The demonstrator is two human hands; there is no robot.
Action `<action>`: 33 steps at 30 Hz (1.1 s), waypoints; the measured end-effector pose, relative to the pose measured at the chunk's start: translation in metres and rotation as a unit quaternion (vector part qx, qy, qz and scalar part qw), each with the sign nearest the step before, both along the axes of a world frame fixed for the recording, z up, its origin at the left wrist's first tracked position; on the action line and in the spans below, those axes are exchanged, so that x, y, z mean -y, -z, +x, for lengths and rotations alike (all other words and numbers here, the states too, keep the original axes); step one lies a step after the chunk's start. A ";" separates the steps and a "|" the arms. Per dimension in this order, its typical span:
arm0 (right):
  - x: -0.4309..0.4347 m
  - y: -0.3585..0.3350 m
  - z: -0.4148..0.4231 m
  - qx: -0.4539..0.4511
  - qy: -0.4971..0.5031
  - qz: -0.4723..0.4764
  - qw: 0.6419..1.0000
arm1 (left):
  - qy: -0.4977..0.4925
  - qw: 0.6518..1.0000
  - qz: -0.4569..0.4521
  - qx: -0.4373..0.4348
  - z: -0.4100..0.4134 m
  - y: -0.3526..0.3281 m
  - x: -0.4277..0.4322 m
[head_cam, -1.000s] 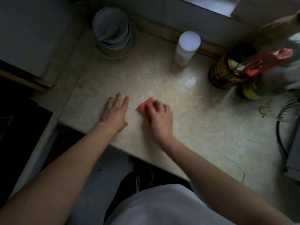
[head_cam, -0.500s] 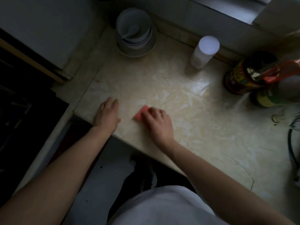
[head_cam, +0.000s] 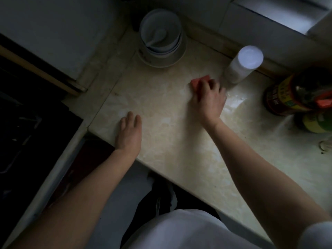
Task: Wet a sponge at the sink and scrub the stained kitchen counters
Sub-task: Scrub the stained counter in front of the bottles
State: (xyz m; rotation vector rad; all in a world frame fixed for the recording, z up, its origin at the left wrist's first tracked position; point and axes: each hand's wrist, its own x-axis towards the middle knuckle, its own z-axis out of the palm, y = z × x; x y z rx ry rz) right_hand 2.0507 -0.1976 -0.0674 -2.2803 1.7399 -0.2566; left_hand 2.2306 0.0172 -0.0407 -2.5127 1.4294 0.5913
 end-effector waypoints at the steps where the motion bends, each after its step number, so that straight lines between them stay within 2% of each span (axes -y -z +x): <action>1: -0.011 0.001 0.003 0.010 -0.026 0.000 1.000 | 0.000 1.000 0.005 -0.001 0.000 0.000 0.001; 7: -0.119 0.003 0.020 0.037 -0.192 0.029 0.980 | 0.019 0.999 0.027 -0.001 0.002 -0.006 0.003; 13: -0.203 -0.007 0.010 0.045 -0.335 0.052 0.940 | 0.014 0.999 0.011 -0.039 0.013 -0.006 -0.001; 20: -0.200 -0.004 -0.002 0.046 -0.400 0.033 0.915 | -0.023 0.994 -0.083 -0.063 0.013 0.001 -0.021; 23: -0.167 0.000 -0.007 0.037 -0.351 0.015 0.936 | -0.022 0.994 -0.086 -0.057 0.007 -0.002 -0.037; 28: -0.079 0.001 -0.004 0.012 -0.143 0.002 0.990 | -0.007 0.997 -0.029 -0.069 0.009 -0.009 -0.036; 30: -0.052 0.000 0.003 0.009 -0.077 0.007 0.997 | -0.010 0.997 -0.005 -0.075 0.011 -0.013 -0.032; 33: -0.047 -0.004 0.010 0.001 -0.050 0.022 0.999 | -0.008 0.997 0.012 -0.079 0.012 -0.017 -0.030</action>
